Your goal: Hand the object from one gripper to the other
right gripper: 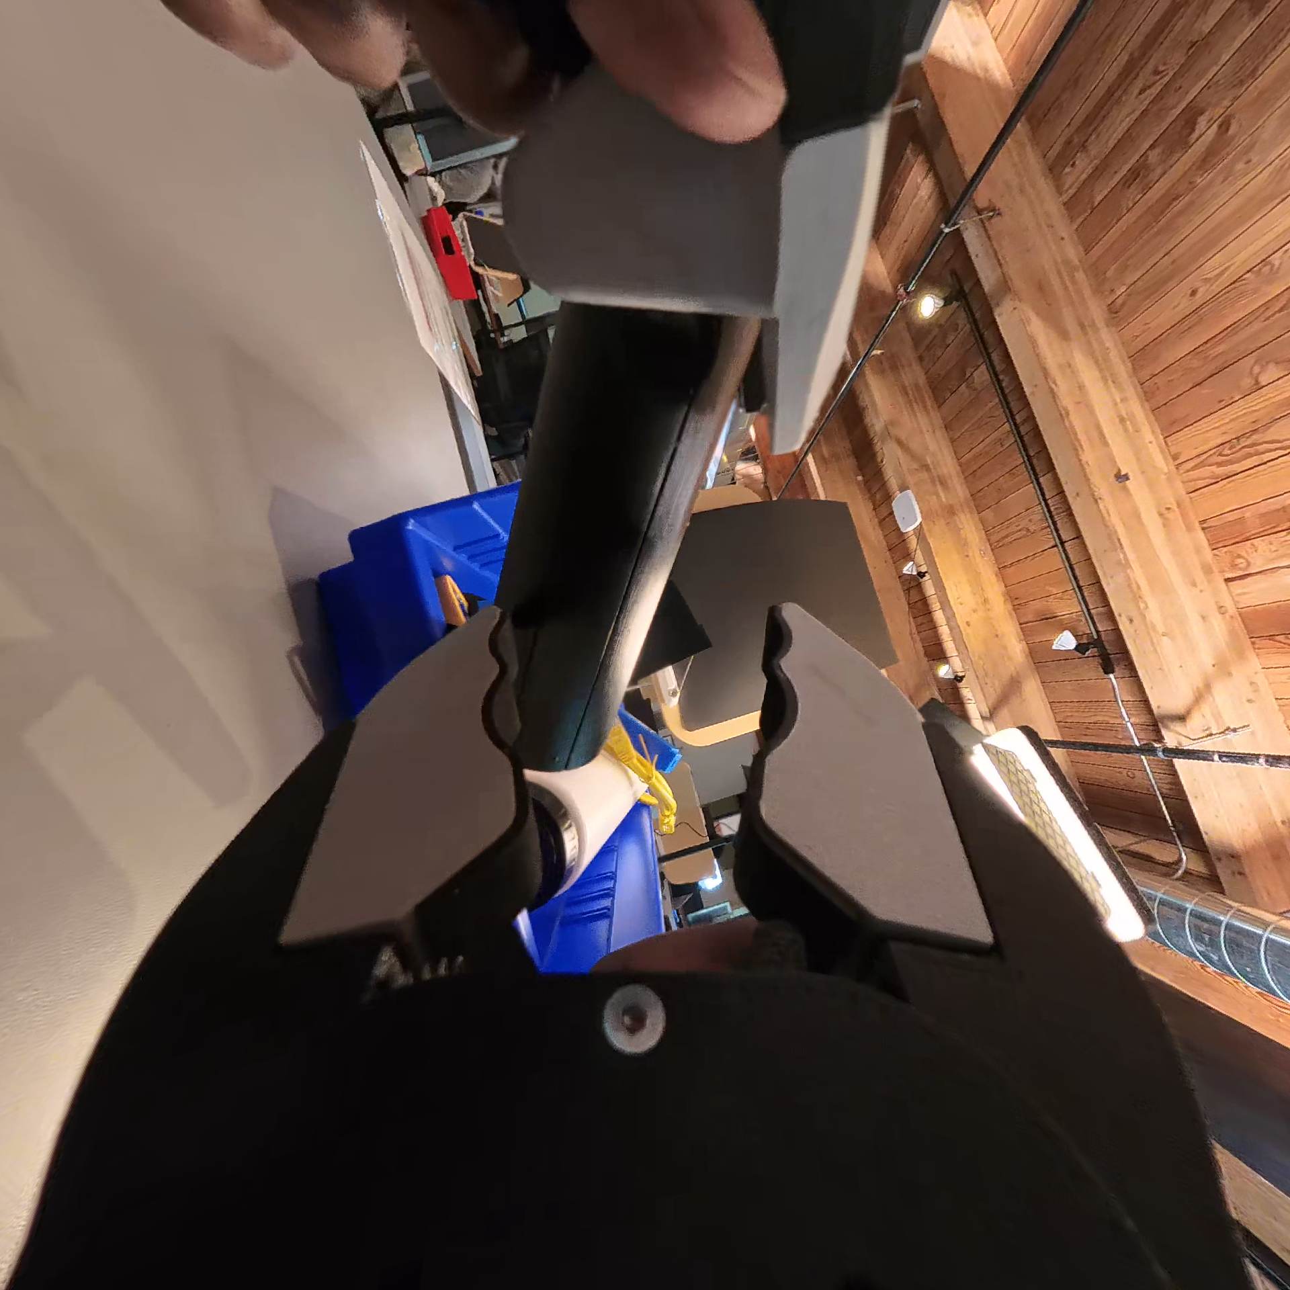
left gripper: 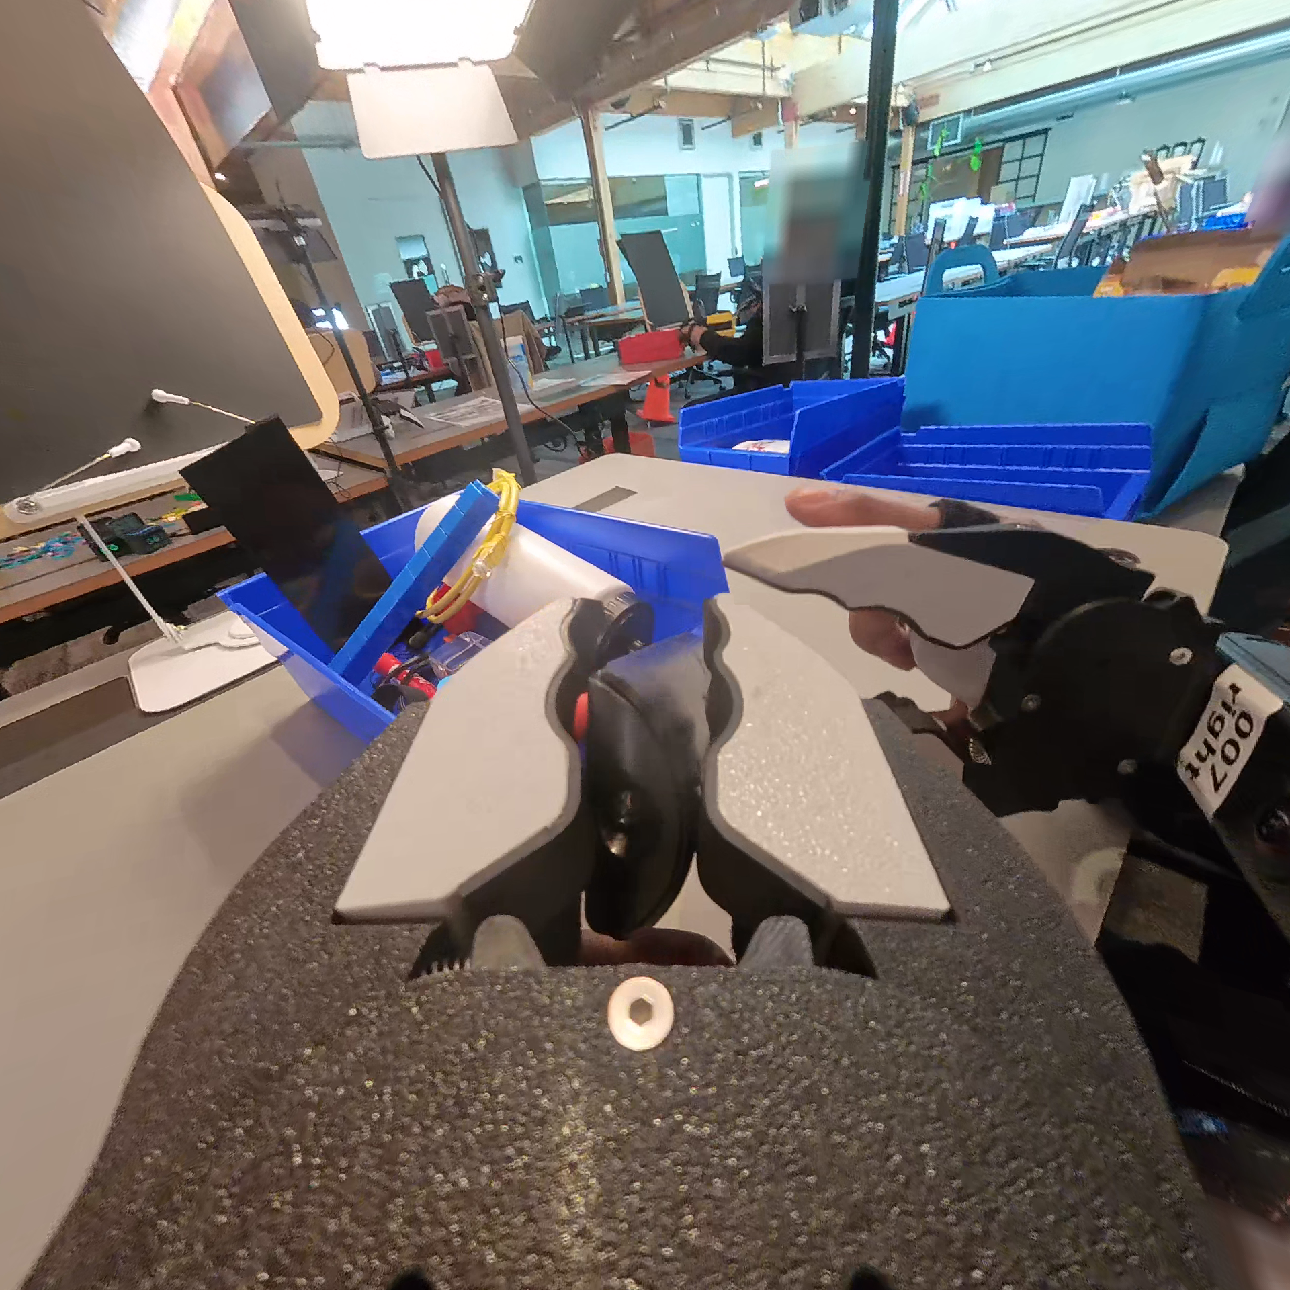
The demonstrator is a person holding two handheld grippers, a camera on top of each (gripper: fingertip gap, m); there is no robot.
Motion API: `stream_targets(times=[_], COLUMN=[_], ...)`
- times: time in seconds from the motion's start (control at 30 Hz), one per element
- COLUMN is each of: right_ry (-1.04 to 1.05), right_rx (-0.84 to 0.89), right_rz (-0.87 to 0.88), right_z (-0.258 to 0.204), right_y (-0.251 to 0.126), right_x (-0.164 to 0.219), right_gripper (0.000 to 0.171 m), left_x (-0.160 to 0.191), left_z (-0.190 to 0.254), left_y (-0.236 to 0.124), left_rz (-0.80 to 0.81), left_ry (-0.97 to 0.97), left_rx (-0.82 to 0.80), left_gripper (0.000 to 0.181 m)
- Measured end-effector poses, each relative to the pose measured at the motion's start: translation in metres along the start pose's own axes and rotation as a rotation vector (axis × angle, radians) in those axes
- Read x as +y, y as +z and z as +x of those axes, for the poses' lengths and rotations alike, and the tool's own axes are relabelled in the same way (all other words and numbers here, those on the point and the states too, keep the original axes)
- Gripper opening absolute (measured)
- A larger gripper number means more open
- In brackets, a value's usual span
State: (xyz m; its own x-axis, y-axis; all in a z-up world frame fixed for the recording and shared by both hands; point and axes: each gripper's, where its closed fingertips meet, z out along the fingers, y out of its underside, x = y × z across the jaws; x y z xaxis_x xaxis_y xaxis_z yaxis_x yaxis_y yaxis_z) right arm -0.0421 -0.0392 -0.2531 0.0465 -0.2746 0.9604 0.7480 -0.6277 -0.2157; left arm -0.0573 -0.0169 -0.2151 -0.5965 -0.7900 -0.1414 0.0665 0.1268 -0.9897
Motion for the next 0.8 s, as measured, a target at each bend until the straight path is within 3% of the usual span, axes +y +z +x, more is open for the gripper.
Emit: stream_targets(times=[0.17,0.3,0.53,0.63,0.8], right_ry=[0.034,0.102,0.123,0.131,0.157], right_rx=[0.015,0.088,0.162,0.209,0.256], right_rz=[-0.046,-0.105,-0.121,-0.117,-0.076], right_z=[0.002,0.018,0.032,0.041,0.053], right_y=[0.003,0.004,0.001,-0.001,-0.006], right_x=[0.006,0.018,0.024,0.024,0.020], right_gripper=[0.060,0.059,0.058,0.056,0.047], left_x=[-0.003,0.005,0.012,0.010,0.016], left_z=[0.002,0.006,0.003,-0.003,-0.012], left_y=[0.002,0.004,0.005,0.006,0.009], left_rz=[0.018,-0.057,-0.082,-0.016,0.095], left_ry=[0.002,0.043,-0.048,-0.279,-0.850], left_rx=[-0.035,-0.037,-0.027,0.040,0.246], left_gripper=[0.033,0.034,0.034,0.034,0.033])
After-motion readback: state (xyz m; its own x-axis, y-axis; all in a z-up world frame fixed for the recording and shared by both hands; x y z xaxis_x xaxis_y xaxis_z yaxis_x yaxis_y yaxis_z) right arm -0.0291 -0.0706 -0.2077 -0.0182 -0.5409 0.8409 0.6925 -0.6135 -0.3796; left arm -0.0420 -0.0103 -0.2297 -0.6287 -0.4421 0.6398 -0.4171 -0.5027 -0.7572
